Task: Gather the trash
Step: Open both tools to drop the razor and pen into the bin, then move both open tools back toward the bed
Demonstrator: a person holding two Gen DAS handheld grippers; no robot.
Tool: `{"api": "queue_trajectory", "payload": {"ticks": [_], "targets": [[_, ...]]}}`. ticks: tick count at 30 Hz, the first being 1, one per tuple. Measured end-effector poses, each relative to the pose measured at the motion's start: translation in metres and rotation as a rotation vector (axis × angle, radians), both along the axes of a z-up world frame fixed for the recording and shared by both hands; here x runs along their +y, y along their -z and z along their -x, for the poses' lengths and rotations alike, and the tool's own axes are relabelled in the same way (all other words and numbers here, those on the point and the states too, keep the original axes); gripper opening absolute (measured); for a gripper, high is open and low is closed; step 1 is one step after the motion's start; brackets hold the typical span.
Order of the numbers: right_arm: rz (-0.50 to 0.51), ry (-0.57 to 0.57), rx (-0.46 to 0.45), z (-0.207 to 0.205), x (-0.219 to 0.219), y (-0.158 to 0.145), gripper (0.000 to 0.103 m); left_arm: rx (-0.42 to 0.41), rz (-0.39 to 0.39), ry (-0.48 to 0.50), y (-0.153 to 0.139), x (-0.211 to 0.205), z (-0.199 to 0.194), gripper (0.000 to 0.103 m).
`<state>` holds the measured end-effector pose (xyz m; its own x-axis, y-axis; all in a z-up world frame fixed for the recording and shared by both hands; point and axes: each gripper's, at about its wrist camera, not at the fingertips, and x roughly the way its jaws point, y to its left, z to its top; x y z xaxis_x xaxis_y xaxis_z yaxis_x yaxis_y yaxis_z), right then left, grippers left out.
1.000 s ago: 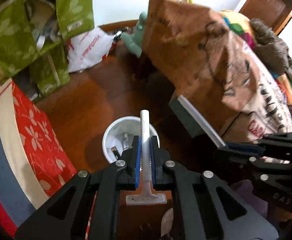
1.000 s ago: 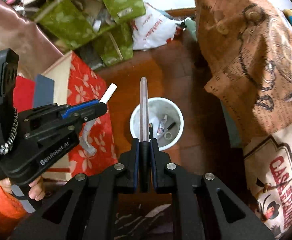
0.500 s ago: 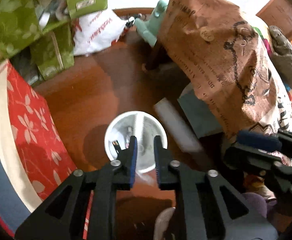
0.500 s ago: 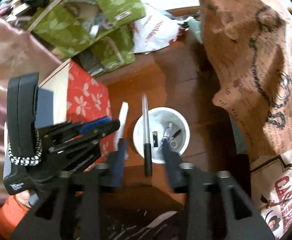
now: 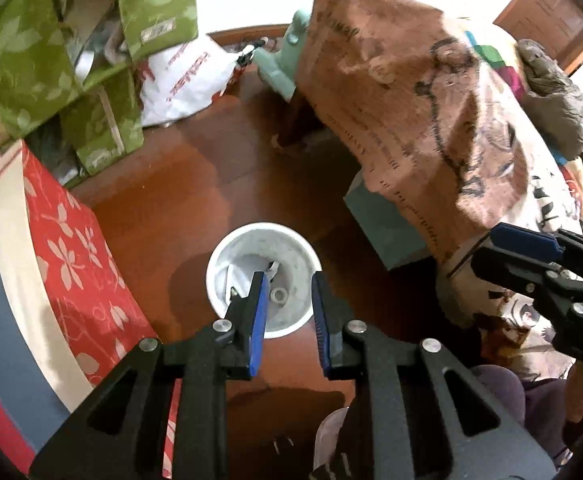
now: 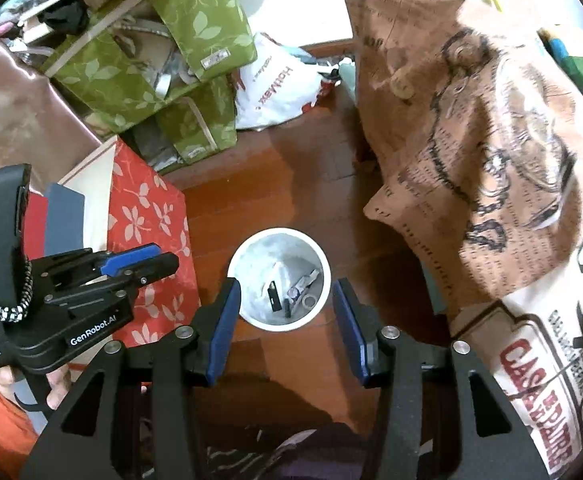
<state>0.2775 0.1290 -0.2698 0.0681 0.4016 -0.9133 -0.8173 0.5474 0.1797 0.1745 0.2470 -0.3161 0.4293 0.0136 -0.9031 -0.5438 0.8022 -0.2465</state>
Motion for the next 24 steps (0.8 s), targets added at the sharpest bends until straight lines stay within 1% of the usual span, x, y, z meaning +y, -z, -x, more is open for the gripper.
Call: {"api": "queue_trajectory", "payload": {"ticks": [4,8,11,15,19,24], "targets": [[-0.04,0.012,-0.041,0.0,-0.014,-0.021,0.044,-0.029,-0.073,0.028,-0.028,-0.013,-0.005,0.02],[-0.092,0.035,-0.102,0.0,-0.037,-0.05,0.044,-0.078,-0.107,0.053,-0.059,-0.028,-0.009,0.024],[-0.127,0.059,-0.152,-0.002,-0.056,-0.07,0.044,-0.111,-0.145,0.078,-0.08,-0.044,-0.015,0.025],[-0.163,0.098,-0.192,-0.007,-0.083,-0.092,0.044,-0.149,-0.185,0.12,-0.106,-0.066,-0.024,0.026],[-0.191,0.154,-0.245,-0.016,-0.116,-0.112,0.044,-0.19,-0.225,0.174,-0.132,-0.095,-0.039,0.031],[-0.219,0.235,-0.285,-0.027,-0.161,-0.131,0.044,-0.231,-0.26,0.232,-0.159,-0.13,-0.06,0.038]]}}
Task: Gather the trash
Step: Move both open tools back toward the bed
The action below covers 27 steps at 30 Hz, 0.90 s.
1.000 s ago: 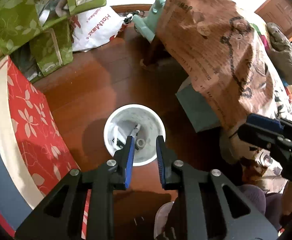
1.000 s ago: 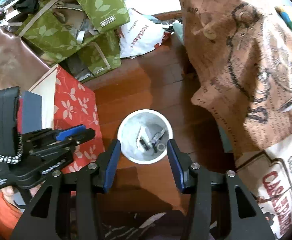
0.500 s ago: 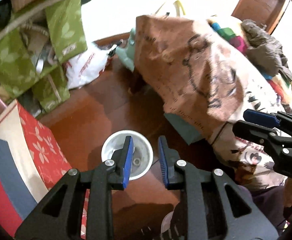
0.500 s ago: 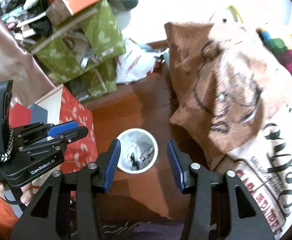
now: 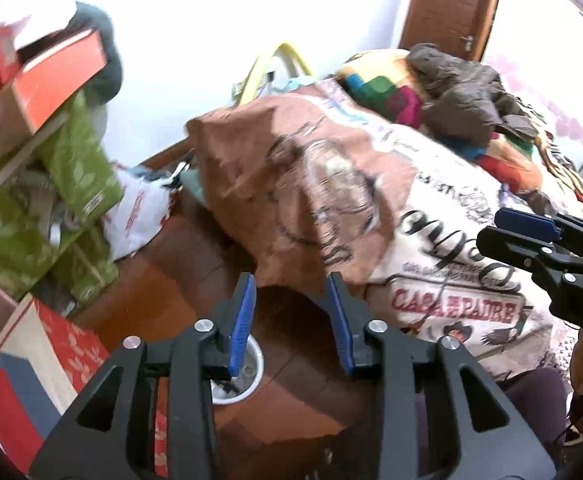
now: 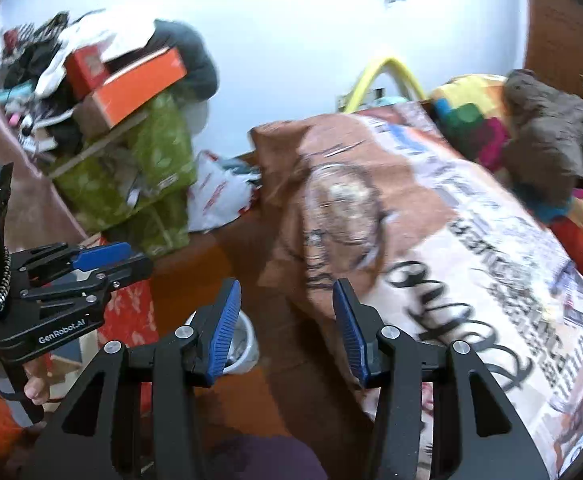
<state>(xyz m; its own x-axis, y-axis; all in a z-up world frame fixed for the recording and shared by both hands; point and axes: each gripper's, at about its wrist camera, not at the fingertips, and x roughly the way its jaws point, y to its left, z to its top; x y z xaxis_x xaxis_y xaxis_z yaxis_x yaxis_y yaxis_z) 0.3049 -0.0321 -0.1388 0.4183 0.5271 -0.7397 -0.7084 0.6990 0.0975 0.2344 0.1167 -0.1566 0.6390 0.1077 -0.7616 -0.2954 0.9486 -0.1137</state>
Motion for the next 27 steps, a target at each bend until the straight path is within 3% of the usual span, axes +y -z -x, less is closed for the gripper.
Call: {"api": "queue_trajectory", "payload": {"ticks": [5,13,18,27], "targets": [[-0.015,0.098,-0.047,-0.011,-0.053,-0.012,0.044,-0.046,-0.011,0.058,-0.022,-0.037,-0.023,0.049],[-0.007,0.238,-0.062,-0.036,-0.127,-0.013,0.044,-0.071,-0.054,0.203,-0.036,-0.114,-0.068,0.054],[-0.026,0.335,-0.032,-0.058,-0.177,-0.006,0.044,-0.033,0.021,0.31,-0.025,-0.15,-0.105,0.055],[0.0,0.439,0.02,-0.094,-0.227,0.027,0.044,0.034,0.033,0.395,0.011,-0.205,-0.17,0.055]]}}
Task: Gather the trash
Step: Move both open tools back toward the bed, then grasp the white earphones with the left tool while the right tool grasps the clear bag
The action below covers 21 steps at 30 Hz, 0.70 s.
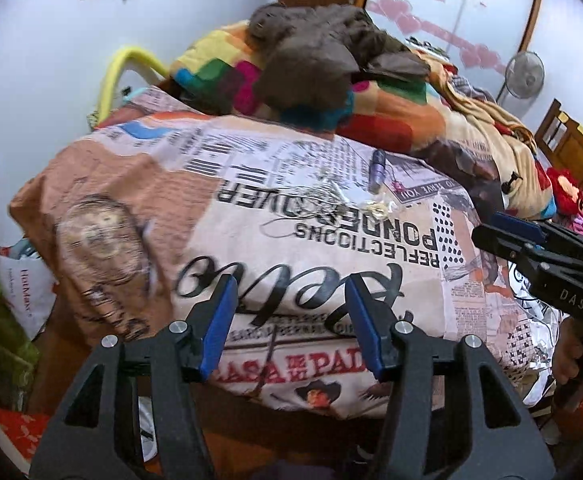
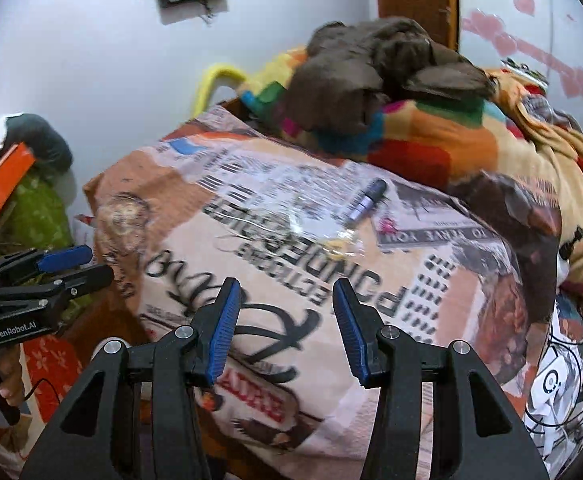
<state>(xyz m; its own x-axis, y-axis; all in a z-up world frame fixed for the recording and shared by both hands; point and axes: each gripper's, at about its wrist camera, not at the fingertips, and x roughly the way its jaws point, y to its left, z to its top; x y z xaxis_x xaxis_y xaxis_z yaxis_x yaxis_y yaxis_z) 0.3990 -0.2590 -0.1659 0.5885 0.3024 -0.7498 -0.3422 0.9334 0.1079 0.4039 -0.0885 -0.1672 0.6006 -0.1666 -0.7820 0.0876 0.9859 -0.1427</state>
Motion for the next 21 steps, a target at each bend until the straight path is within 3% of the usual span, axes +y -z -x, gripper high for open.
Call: {"api": "queue_trajectory", "payload": {"ticks": [11,21], "targets": [[0.003,-0.001,0.114,-0.051,-0.013,0.052,0.044,0.11,0.053,0.056,0.046,-0.024,-0.078,0.055],[-0.004,-0.019,0.155,-0.099,-0.007,0.08,0.044,0.07,0.065,0.073,0.064,-0.026,-0.138,0.055]]}}
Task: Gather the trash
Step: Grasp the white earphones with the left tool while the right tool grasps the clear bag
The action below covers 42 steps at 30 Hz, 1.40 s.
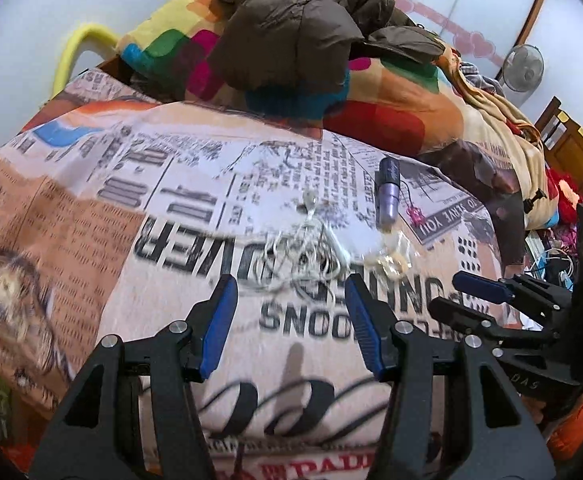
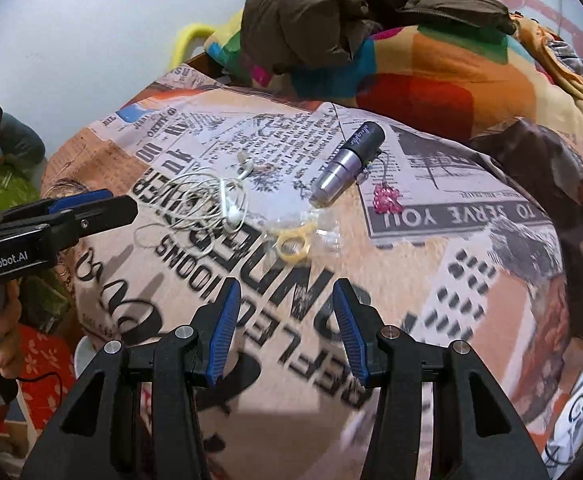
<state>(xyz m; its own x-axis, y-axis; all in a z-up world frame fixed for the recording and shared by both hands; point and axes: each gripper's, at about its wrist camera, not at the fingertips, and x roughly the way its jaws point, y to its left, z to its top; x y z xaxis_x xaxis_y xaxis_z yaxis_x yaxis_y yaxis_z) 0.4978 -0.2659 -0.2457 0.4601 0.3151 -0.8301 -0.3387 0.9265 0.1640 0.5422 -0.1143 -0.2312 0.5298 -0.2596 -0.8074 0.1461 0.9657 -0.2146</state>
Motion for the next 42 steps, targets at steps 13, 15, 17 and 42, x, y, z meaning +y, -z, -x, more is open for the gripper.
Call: {"api": "queue_trajectory", "payload": {"ticks": [13,15,17,42], "targets": [[0.092,-0.048,-0.044,-0.022,0.019,0.022,0.044,0.023,0.001,0.031,0.049,-0.004,-0.04,0.055],[0.084,-0.051,-0.053,-0.023,0.019,0.023,0.044,0.01,-0.01,0.04,0.05,-0.006,-0.038,0.055],[0.091,-0.05,-0.069,-0.022,0.021,0.024,0.044,0.003,-0.017,0.059,0.051,-0.01,-0.035,0.055],[0.047,0.002,-0.072,0.006,0.006,-0.016,0.022,-0.037,0.006,0.019,0.006,-0.011,0.014,0.003]]}}
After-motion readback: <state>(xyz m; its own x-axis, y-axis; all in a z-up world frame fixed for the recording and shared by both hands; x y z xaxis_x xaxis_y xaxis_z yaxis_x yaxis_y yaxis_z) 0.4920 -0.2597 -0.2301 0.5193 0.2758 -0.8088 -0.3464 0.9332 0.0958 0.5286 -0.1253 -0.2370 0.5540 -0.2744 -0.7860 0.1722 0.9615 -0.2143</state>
